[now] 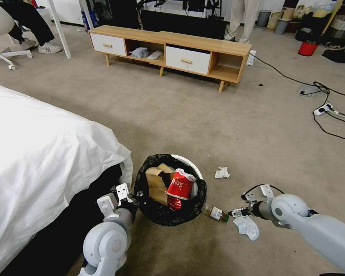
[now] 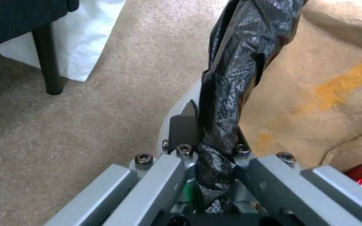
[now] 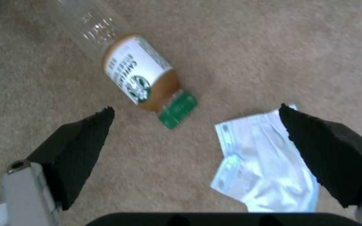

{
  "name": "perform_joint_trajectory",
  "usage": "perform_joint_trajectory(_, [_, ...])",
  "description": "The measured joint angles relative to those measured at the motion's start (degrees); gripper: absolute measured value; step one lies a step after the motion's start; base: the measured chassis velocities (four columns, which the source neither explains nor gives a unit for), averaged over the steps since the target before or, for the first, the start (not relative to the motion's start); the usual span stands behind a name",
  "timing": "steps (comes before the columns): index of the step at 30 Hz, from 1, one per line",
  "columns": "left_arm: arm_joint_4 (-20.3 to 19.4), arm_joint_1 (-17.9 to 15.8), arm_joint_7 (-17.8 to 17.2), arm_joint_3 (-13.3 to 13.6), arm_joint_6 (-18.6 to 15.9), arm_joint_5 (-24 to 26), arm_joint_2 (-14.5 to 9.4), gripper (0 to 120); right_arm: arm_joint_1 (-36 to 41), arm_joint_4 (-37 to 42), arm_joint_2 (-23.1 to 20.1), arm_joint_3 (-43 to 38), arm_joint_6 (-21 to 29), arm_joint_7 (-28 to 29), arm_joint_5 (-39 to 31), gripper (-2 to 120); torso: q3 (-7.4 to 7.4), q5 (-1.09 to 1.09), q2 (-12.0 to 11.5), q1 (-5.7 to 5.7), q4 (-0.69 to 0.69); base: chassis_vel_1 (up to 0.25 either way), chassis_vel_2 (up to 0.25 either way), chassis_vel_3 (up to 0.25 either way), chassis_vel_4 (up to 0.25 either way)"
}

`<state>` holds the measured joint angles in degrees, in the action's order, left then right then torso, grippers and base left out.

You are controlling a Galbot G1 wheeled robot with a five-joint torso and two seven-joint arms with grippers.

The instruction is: Pick up the trash bin, then pick up the garbage from the floor and place it into the trash bin.

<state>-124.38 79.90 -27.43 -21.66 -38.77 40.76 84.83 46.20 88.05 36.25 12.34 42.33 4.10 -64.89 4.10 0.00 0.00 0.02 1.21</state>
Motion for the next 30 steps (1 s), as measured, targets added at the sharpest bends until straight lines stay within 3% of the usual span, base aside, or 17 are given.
perform_joint_trajectory(15, [-0.95, 1.39, 0.82, -0.66, 0.52, -1.19, -0.12, 1, -5.09, -6.99, 3.82, 6.69, -0.13, -3.00, 6.11, 100, 0.00, 0.00, 0.00, 0.00, 0.01, 0.000, 0.000, 0.000, 0.000])
perform_joint_trajectory(30, [-1.54, 1.82, 0.98, -0.82, 0.82, -1.19, -1.40, 1, -2.80, -9.70, 3.34, 6.74, -0.19, -3.54, 8.92, 100, -0.01, 0.00, 0.00, 0.00, 0.01, 0.000, 0.000, 0.000, 0.000])
